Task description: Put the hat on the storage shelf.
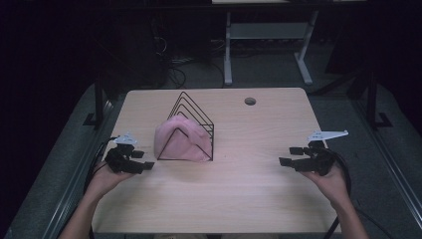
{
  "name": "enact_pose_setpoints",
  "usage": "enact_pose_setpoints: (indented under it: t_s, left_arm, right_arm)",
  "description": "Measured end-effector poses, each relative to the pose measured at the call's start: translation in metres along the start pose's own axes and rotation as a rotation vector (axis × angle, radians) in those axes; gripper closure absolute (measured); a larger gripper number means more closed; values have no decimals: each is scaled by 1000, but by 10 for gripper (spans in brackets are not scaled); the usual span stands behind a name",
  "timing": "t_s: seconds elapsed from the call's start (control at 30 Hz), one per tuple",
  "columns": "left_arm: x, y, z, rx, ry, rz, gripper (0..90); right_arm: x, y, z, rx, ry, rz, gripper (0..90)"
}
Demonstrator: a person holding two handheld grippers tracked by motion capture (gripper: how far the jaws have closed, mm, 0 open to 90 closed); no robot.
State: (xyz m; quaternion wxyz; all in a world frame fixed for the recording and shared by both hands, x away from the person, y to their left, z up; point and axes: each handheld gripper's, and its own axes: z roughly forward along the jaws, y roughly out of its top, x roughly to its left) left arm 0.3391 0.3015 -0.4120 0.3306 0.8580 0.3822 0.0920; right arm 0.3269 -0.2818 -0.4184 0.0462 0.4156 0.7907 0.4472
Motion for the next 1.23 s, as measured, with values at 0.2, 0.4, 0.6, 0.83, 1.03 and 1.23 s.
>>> enact_pose_setpoints:
  t_s: [0.2,0.4,0.6,0.83,1.03,1.23]
  left_arm:
    - [-6,-6,5,15,-8,5,323]
    - [-9,-8,4,5,-5,8,316]
    - [-17,-12,2,-30,-2,-3,308]
    - [-28,-21,0,-58,16,-7,301]
    - [-37,-30,-3,-108,23,-22,298]
    - [-44,-43,-1,-163,24,-41,284]
  right_arm:
    - [-4,-15,-5,-6,-21,23,243]
    - [-4,-27,-12,5,-39,29,239]
    - [-3,-39,-19,-2,-51,41,237]
    - [3,-58,-28,-34,-60,52,232]
    - [14,-74,-29,-84,-82,53,220]
    - [30,-81,-32,-123,-49,28,206]
